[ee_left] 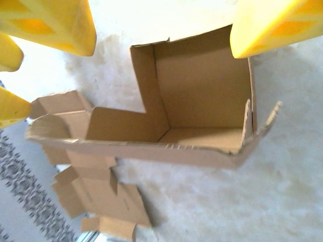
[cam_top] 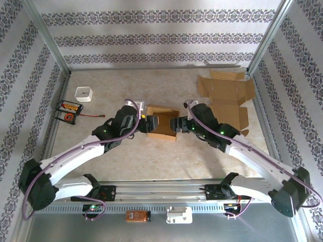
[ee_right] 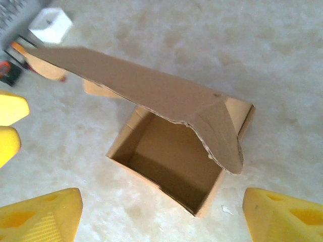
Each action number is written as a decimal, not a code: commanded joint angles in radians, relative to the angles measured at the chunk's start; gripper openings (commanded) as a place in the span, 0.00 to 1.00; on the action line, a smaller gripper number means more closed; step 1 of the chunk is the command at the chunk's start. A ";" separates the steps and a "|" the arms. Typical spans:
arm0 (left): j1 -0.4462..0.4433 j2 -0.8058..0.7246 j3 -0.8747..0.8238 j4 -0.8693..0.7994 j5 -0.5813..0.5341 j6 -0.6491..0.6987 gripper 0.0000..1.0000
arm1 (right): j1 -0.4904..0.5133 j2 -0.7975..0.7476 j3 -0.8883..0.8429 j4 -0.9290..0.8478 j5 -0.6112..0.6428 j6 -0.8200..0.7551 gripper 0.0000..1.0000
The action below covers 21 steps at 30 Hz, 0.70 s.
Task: Fold the paper box
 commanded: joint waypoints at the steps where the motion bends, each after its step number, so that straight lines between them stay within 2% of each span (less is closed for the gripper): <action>1: -0.012 -0.068 0.046 -0.070 -0.075 0.038 0.71 | 0.004 -0.075 0.013 -0.002 -0.021 0.031 0.85; 4: 0.008 -0.060 0.167 -0.170 -0.168 0.053 0.71 | -0.026 -0.079 0.068 -0.012 -0.004 0.087 0.85; 7: 0.107 0.017 0.347 -0.307 -0.140 0.020 0.69 | -0.114 -0.012 0.151 -0.040 -0.100 0.168 0.84; 11: 0.247 0.156 0.542 -0.422 0.051 -0.042 0.64 | -0.213 0.090 0.232 -0.049 -0.232 0.260 0.82; 14: 0.304 0.278 0.654 -0.498 0.215 -0.048 0.60 | -0.265 0.145 0.256 -0.045 -0.278 0.297 0.80; 17: 0.336 0.385 0.699 -0.509 0.348 -0.078 0.57 | -0.302 0.181 0.257 -0.036 -0.288 0.309 0.75; 21: 0.342 0.458 0.683 -0.452 0.417 -0.116 0.56 | -0.322 0.227 0.241 -0.017 -0.320 0.302 0.73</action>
